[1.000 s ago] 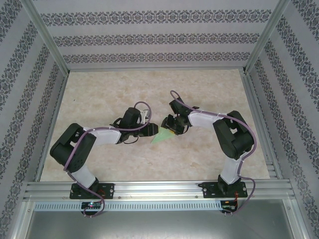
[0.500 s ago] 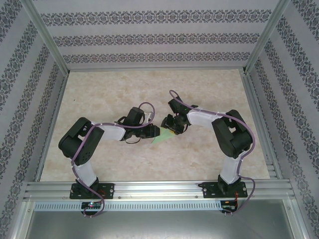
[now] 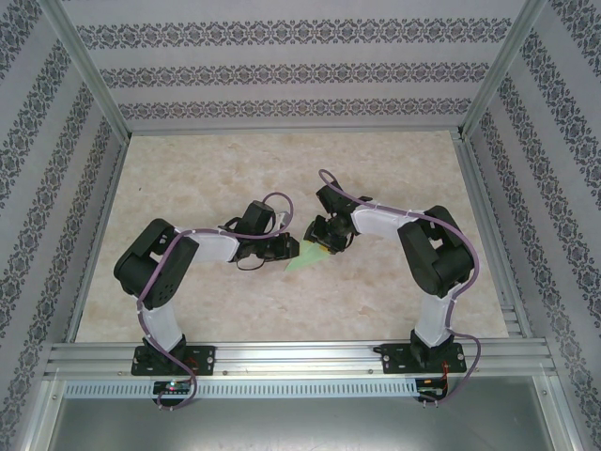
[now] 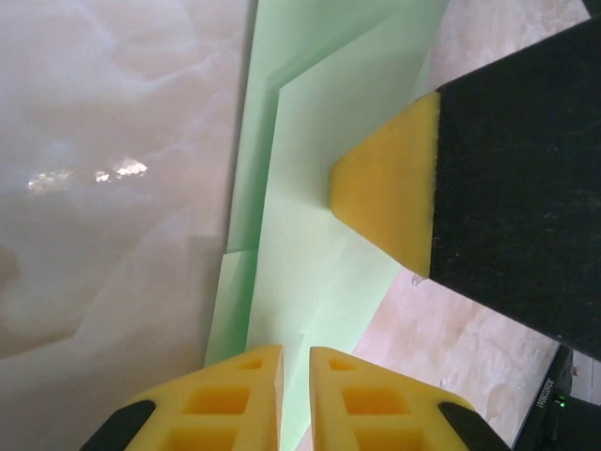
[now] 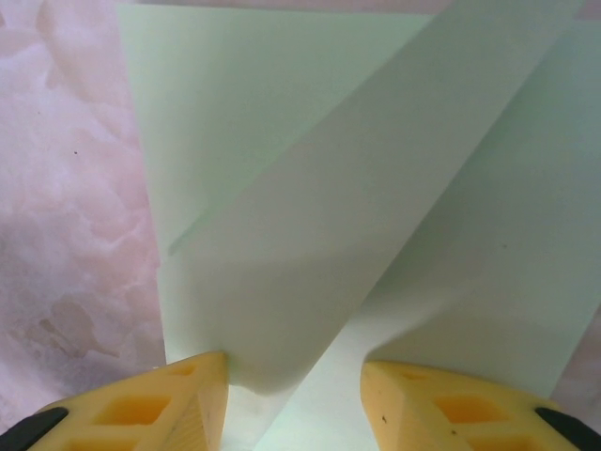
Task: Fold a paper plane with a square sheet of paper (pick it up from the middle)
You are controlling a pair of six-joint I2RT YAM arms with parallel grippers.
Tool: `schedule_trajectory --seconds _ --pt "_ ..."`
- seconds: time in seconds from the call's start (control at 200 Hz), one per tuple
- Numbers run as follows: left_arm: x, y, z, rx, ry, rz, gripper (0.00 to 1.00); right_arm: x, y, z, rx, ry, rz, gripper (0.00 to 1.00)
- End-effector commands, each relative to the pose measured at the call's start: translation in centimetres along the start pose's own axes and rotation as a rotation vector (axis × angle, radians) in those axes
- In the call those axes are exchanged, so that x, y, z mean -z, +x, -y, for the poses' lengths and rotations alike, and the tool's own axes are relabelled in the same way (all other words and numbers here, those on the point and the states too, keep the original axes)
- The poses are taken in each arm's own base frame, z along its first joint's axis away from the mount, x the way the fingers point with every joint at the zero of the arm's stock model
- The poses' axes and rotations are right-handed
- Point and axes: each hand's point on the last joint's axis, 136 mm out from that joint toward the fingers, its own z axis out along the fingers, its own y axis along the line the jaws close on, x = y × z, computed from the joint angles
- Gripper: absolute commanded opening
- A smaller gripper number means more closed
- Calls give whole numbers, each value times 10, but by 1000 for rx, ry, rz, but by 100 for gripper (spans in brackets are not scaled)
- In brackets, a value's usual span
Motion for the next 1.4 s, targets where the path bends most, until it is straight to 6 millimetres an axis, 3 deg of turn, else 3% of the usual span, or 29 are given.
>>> schedule_trajectory --seconds 0.0,0.215,0.505,1.024,1.394 --pt "-1 -3 -9 0 -44 -1 16 -38 22 73 -47 242 -74 47" --pt "-1 -3 -11 2 -55 -4 15 -34 17 67 -39 221 -59 46" --pt "0 -2 -9 0 -48 -11 14 -35 15 67 -49 219 -60 38" --pt "21 -22 27 -51 45 91 17 -46 19 76 -34 273 -106 44" --pt "7 -11 32 -48 94 11 18 -51 22 83 -56 302 -121 44"
